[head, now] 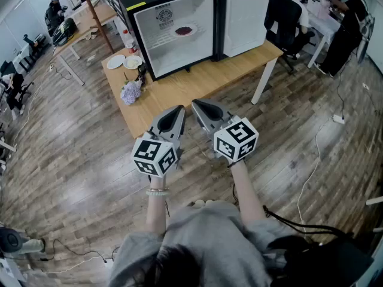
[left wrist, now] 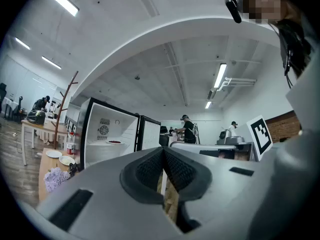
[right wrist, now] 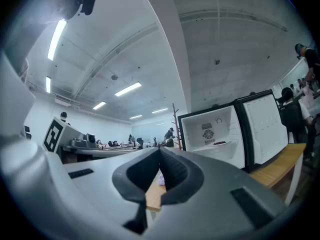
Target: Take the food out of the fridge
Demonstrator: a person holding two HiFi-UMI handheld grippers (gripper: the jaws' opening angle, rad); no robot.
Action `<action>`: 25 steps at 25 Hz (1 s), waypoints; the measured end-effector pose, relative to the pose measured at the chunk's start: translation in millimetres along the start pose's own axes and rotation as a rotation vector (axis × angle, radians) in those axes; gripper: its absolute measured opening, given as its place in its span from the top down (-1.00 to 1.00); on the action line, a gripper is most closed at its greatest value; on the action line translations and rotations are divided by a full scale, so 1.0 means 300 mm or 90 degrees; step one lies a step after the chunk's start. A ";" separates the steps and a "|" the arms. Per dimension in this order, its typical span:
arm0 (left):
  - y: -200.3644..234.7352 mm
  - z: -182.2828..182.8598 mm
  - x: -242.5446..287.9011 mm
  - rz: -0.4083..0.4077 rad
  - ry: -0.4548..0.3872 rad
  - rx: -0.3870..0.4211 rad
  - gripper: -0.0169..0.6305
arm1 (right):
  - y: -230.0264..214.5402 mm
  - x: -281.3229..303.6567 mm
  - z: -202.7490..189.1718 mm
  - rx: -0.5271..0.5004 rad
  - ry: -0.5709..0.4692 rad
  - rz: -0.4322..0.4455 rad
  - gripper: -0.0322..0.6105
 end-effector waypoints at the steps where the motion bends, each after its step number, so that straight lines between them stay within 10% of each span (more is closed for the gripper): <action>1: 0.001 0.000 0.001 0.000 0.000 0.000 0.92 | -0.001 0.002 -0.001 0.000 0.000 0.001 0.88; 25: 0.043 -0.008 0.109 0.034 0.000 -0.002 0.92 | -0.125 0.067 0.015 0.035 0.001 0.029 0.88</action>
Point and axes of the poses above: the fingertips, and each gripper's own axes: x forward along the fingers, y to its left, z out of its top, the point moved 5 cm from there along -x, backward along the fingers, and after that the axes turned 4 degrees about x, right-handed, at the moved point
